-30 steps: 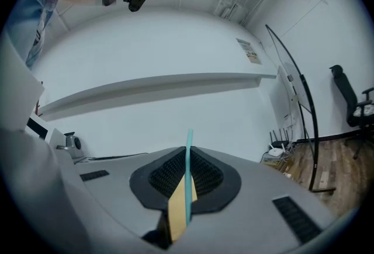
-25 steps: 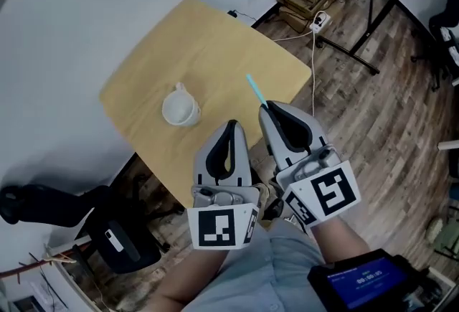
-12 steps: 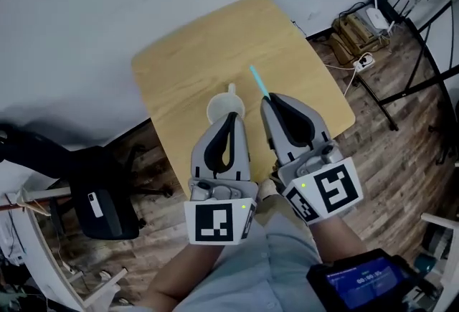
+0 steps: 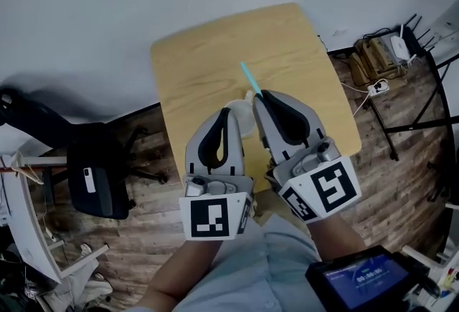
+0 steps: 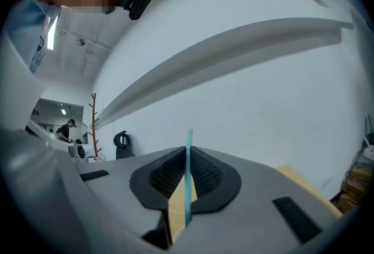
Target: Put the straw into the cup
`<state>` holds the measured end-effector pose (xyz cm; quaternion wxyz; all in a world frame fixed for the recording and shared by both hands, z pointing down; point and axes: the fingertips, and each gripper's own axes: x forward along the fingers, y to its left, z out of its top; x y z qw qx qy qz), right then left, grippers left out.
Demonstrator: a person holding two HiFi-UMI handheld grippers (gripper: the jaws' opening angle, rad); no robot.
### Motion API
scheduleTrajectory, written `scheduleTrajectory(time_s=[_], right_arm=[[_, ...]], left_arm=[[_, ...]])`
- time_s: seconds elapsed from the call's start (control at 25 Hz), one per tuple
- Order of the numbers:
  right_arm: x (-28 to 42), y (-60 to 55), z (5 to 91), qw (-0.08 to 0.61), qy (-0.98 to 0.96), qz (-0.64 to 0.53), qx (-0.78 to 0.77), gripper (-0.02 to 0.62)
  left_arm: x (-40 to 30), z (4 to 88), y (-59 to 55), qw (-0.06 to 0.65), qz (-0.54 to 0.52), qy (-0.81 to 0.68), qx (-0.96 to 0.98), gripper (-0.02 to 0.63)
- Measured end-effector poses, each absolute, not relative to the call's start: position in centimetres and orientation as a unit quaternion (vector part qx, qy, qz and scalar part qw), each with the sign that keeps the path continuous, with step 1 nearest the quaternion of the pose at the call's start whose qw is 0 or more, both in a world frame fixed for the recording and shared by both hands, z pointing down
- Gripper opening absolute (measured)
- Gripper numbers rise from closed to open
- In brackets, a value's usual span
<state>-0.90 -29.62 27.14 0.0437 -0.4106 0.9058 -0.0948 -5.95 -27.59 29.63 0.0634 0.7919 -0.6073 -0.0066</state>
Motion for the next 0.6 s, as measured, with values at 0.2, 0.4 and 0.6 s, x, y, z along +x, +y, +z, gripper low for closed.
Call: scheduleTrajectory(time_s=[0.2, 0.4, 0.6], right_arm=[[-1.4, -29.0, 26.6, 0.047, 0.918, -0.1, -0.381, 0.02], [-2.8, -31.0, 28.5, 0.044, 0.923, -0.122, -0.361, 0.02], [-4.2, -33.3, 32.2, 0.038, 0.924, -0.158, -0.347, 0.02]], left_arm=[[-6.6, 29.1, -26.6, 0.068, -0.006, -0.637, 0.768, -0.002], [-8.2, 31.4, -28.0, 0.087, 0.005, -0.652, 0.753, -0.002], [-9.5, 35.0, -29.5, 0.118, 0.008, -0.662, 0.74, -0.002]])
